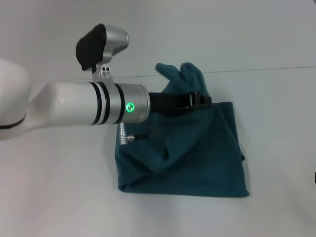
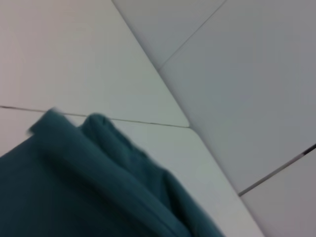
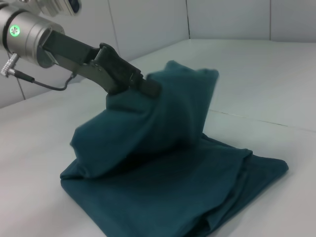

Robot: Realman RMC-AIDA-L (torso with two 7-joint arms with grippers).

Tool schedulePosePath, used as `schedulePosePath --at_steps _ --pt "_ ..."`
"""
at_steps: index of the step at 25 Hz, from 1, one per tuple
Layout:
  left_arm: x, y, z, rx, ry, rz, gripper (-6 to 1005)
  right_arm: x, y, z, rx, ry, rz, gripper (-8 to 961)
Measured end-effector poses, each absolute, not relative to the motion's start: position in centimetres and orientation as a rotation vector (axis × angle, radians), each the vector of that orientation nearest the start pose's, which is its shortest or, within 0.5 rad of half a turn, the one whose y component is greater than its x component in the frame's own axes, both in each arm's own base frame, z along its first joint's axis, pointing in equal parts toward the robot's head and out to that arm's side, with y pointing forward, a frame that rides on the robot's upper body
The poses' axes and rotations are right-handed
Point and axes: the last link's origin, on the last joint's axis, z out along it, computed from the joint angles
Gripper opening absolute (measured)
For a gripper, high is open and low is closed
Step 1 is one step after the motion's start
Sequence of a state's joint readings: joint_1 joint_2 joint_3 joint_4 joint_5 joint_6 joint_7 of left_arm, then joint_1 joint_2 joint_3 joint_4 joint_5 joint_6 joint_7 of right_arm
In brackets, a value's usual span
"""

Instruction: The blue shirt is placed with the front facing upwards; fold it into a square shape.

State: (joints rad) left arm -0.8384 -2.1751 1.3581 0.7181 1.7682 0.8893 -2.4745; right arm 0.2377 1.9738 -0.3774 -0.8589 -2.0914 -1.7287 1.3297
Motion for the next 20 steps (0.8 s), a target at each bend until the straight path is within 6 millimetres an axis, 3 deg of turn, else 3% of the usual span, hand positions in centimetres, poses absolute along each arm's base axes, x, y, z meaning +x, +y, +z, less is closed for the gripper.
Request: schedulePosePath --at_steps 7,13,15,20 --pt "-9.6 40.6 -10.6 -2.491 -1.515 -0.768 81 36.7 24.6 11.0 -2.422 0.735 0.491 867" --pt "-9.2 40.5 -10.5 -2.507 -1.508 -0.798 273 36.6 24.7 10.7 -2.428 0.74 0.488 867" --pt "-9.3 40.6 -10.3 -2.503 -1.506 -0.802 497 36.6 24.7 10.7 -2.427 0.741 0.49 867" --pt "-10.1 41.0 -9.5 -2.478 -1.485 -0.821 700 36.2 25.4 10.6 -2.407 0.741 0.519 868"
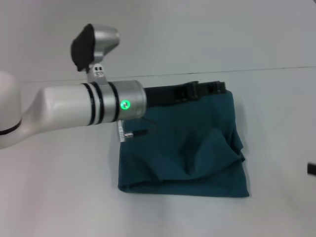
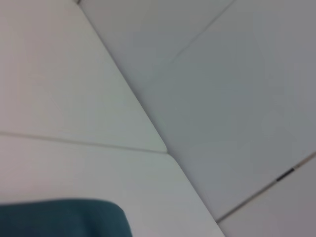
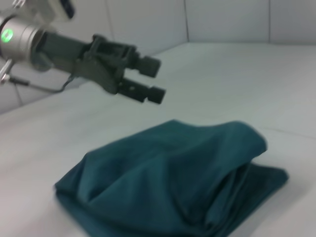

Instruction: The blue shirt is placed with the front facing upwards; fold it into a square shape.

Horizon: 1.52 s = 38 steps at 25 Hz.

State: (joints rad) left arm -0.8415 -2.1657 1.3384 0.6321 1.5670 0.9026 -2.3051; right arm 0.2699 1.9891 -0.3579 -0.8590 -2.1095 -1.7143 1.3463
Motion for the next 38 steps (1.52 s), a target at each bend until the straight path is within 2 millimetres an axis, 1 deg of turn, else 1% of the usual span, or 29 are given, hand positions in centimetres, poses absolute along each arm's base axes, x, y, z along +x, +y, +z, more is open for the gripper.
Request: schedulePosePath --at_steps 1,4,5,6,11,12,13,14,17,21,25,29,33,35,38 --pt "-10.4 41.2 -9.3 -2.468 -1.467 -0.832 740 36.0 25.9 10.6 -2.386 0.754 0.531 868" --pt "-11.2 41.5 -8.5 -2.455 -1.4 -0.856 781 35.4 27.8 10.5 -2.34 0.8 0.559 868" --pt "-11.6 41.6 -8.2 -2.45 -1.371 -0.864 795 34.5 29.3 10.3 -2.331 0.816 0.573 868" --pt "-11.9 41.6 -7.9 -2.446 -1.347 -0.868 809 34.5 29.3 10.3 -2.331 0.816 0.573 868" --pt "-13.9 41.4 -6.7 -2.455 -1.205 -0.882 878 31.1 33.3 9.4 -2.367 0.786 0.608 867" --pt "-14.6 41.1 -6.3 -2.455 -1.181 -0.898 892 29.6 35.0 8.9 -2.385 0.789 0.6 867" --pt "-15.1 41.0 -6.0 -2.447 -1.178 -0.908 891 29.6 35.0 8.9 -2.385 0.789 0.6 868" --pt "-15.1 41.0 -6.0 -2.447 -1.178 -0.908 890 29.0 35.8 8.7 -2.391 0.793 0.591 868" --pt "-16.4 40.7 -5.0 -2.41 -1.191 -0.953 887 27.4 37.8 7.9 -2.399 0.815 0.552 868" --pt "-17.9 40.2 -3.5 -2.368 -1.195 -1.02 887 25.5 39.9 6.6 -2.415 0.835 0.478 868" --pt "-19.3 39.6 -2.2 -2.342 -1.196 -1.057 888 23.9 41.1 4.7 -2.455 0.829 0.37 868" --pt "-19.9 39.3 -1.7 -2.331 -1.202 -1.069 888 22.7 41.8 2.8 -2.483 0.831 0.281 868" --pt "-20.0 39.1 -1.8 -2.344 -1.198 -1.064 888 21.9 41.8 1.0 -2.532 0.824 0.173 867" --pt "-20.0 39.0 -2.1 -2.36 -1.197 -1.046 888 21.8 41.6 0.4 -2.562 0.805 0.104 867" --pt "-19.9 38.9 -2.3 -2.374 -1.193 -1.034 887 22.1 41.3 0.1 -2.571 0.817 0.033 867"
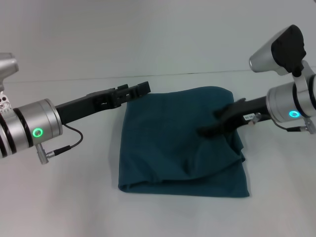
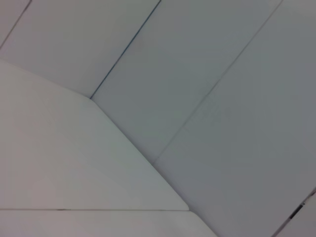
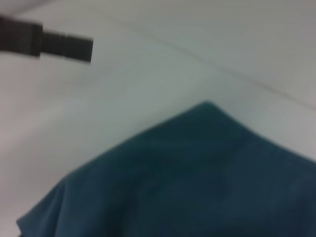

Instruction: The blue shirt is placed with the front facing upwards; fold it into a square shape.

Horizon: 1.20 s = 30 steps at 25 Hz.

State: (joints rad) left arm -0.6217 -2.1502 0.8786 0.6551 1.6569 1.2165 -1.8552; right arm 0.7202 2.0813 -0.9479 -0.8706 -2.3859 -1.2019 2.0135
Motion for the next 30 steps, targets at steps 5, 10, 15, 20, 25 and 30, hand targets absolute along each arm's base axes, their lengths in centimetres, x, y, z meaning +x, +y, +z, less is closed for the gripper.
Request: schedulePosePath --at_steps 5,10,15,20,25,30 --pt "-19.9 38.8 -2.4 -2.374 -1.197 -1.035 887 23.0 40.2 0.5 -2.598 0.861 -0.029 867" --pt "-19.9 38.8 -2.5 -2.369 -1.202 -1.039 887 22.8 38.3 1.4 -2.685 0.887 -0.064 868" --pt "-19.9 38.7 -2.6 -2.368 -1.206 -1.043 887 22.0 36.1 2.9 -2.775 0.937 -0.126 869" --pt "-20.0 38.8 -2.5 -2.355 -1.202 -1.043 888 21.6 37.0 4.4 -2.673 0.898 -0.018 871" --pt "-19.9 38.9 -2.5 -2.352 -1.196 -1.049 888 21.7 39.3 2.9 -2.587 0.873 0.019 871" --pt "-19.6 39.0 -2.5 -2.362 -1.186 -1.056 888 22.1 39.9 0.1 -2.597 0.86 -0.094 872"
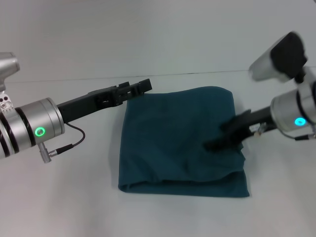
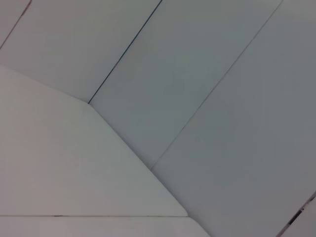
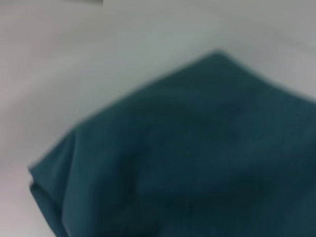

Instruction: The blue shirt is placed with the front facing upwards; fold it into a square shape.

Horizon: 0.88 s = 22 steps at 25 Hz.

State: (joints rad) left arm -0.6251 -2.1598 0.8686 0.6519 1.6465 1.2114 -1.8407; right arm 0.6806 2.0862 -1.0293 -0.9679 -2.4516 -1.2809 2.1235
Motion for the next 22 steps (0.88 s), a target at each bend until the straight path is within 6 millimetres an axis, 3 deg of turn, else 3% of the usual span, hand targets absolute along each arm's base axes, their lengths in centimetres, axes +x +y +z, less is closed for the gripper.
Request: schedulePosePath --at_steps 4,15,22 --pt "-19.6 39.0 -2.5 -2.36 -1.189 -1.058 888 23.2 39.4 -0.6 -2.593 0.871 -0.218 870" --pt "-19.9 38.9 -2.5 -2.343 -1.205 -1.058 887 25.1 36.8 0.1 -2.642 0.951 -0.448 868" --pt "-19.7 39.0 -2.5 -2.347 -1.199 -1.061 887 23.8 36.9 1.6 -2.641 0.927 -0.417 867"
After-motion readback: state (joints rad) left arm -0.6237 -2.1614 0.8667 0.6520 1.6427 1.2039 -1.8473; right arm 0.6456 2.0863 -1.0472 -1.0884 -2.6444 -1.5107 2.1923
